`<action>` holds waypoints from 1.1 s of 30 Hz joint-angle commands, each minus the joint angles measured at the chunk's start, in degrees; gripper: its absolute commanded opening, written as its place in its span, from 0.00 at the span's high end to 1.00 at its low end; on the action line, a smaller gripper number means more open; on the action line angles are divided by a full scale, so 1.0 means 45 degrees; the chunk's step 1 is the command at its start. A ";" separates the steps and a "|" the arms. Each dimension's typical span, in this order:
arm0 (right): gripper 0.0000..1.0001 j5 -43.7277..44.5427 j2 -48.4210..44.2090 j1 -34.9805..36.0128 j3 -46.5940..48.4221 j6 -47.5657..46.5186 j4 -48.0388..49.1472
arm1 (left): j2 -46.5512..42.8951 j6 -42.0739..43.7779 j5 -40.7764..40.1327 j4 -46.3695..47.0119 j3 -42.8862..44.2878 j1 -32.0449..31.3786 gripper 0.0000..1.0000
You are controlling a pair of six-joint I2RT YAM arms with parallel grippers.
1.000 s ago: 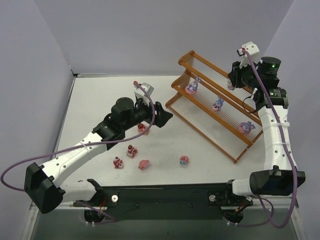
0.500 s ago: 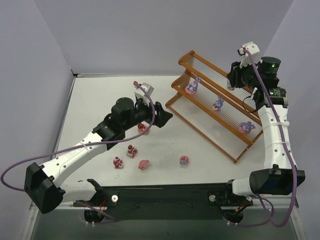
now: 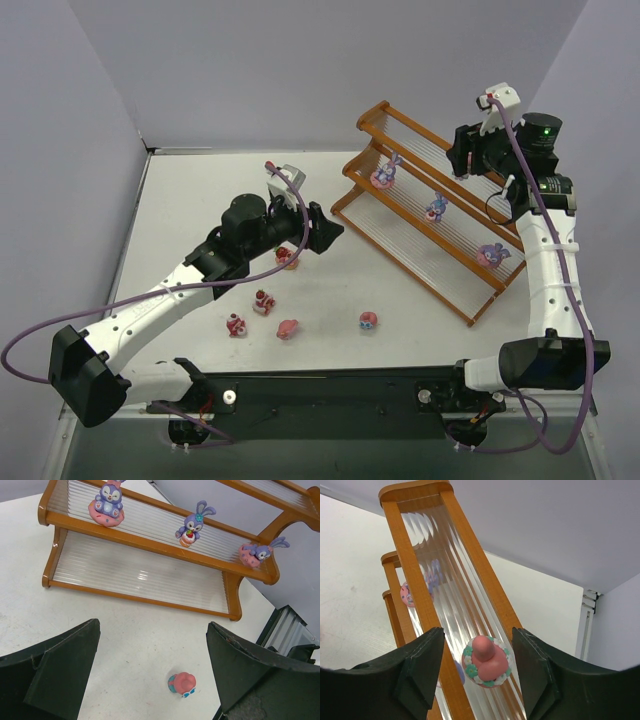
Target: Place and organize the plastic toys onto the shelf
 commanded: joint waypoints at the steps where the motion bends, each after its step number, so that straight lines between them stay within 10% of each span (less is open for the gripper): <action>1: 0.40 -0.0238 -0.0534 -0.0075 0.0767 0.0451 0.0695 | -0.0017 0.0065 0.0017 0.0615 0.0156 0.0109 0.03; 15: 0.27 -0.2055 -0.2230 0.1420 0.2312 0.3382 -0.1879 | -0.1149 0.0104 -0.1329 0.0498 -0.0352 0.0148 0.03; 33: 0.33 -0.1000 -0.4074 0.8987 -0.7664 0.3070 -0.2197 | -0.3377 0.0123 -0.1937 -0.1279 -0.1270 0.0344 0.03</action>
